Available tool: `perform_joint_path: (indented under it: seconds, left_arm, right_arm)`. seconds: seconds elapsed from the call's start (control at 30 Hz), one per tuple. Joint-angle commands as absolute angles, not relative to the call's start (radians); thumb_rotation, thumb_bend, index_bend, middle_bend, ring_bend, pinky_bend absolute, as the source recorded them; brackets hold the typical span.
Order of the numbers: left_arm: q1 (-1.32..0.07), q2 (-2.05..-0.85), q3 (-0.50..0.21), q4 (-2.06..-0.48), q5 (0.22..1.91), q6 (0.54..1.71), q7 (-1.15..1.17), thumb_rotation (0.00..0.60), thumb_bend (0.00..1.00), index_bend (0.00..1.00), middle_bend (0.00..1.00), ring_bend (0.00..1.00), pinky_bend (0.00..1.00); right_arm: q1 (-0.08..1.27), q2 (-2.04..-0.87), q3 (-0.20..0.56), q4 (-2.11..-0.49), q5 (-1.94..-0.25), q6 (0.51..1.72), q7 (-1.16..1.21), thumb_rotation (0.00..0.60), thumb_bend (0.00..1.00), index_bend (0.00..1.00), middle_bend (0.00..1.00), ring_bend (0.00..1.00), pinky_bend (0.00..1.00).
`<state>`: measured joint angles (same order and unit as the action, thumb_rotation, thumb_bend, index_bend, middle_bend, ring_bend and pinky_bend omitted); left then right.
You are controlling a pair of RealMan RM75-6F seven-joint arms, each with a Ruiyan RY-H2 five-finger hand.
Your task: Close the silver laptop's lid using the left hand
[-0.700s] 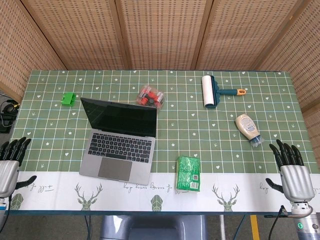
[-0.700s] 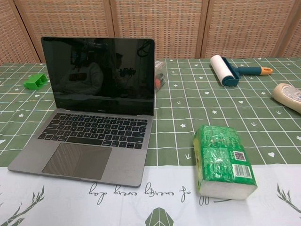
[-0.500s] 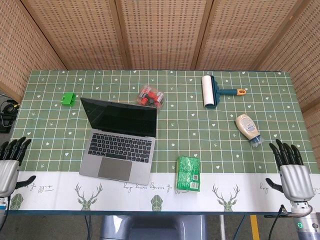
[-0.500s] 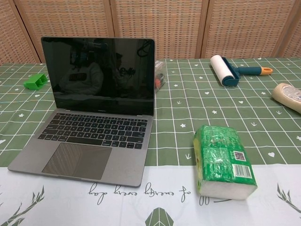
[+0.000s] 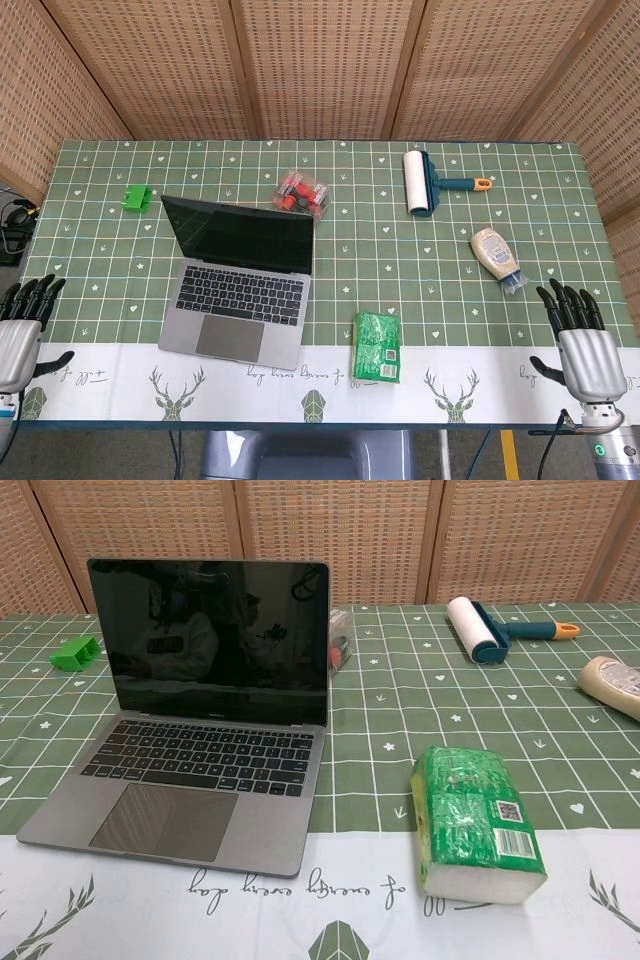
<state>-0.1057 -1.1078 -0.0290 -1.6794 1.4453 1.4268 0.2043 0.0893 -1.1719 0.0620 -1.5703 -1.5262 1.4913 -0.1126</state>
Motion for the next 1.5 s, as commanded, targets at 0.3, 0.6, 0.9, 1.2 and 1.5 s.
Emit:
perform_joint_path:
  seconds: [0.3,0.6,0.9,1.2,1.5]
  left_arm:
    - [-0.116,-1.118,-0.033,-1.677,1.453,1.422,0.194,0.6,0.01,0.0,0.0,0.0,0.0]
    - [-0.191,-1.112,-0.08,-1.701,1.473,1.374,0.21,0.6,0.57,0.02,0.0,0.0,0.0]
    - [-0.372,-1.046,-0.201,-1.82,1.385,1.188,0.283,0.6,0.91,0.05,0.0,0.0,0.02]
    - [-0.623,-1.01,-0.356,-1.836,1.152,0.926,0.305,0.6,1.0,0.14,0.0,0.0,0.13]
    - [-0.848,-1.075,-0.39,-1.737,0.905,0.809,0.453,0.6,1.0,0.22,0.01,0.08,0.2]
  right_arm:
    - [0.094,-1.178,0.059,-1.563,-1.528,1.483,-0.107,0.6,0.1,0.05,0.0,0.0,0.0]
    - [0.103,-1.183,0.065,-1.546,-1.512,1.462,-0.086,0.6,0.1,0.07,0.0,0.0,0.01]
    - [0.114,-1.181,0.078,-1.521,-1.478,1.431,-0.041,0.6,0.1,0.08,0.0,0.0,0.01]
    - [0.122,-1.175,0.093,-1.493,-1.444,1.406,0.021,0.6,0.1,0.1,0.0,0.0,0.01]
    - [0.125,-1.17,0.103,-1.467,-1.427,1.393,0.077,0.6,0.1,0.11,0.0,0.0,0.01]
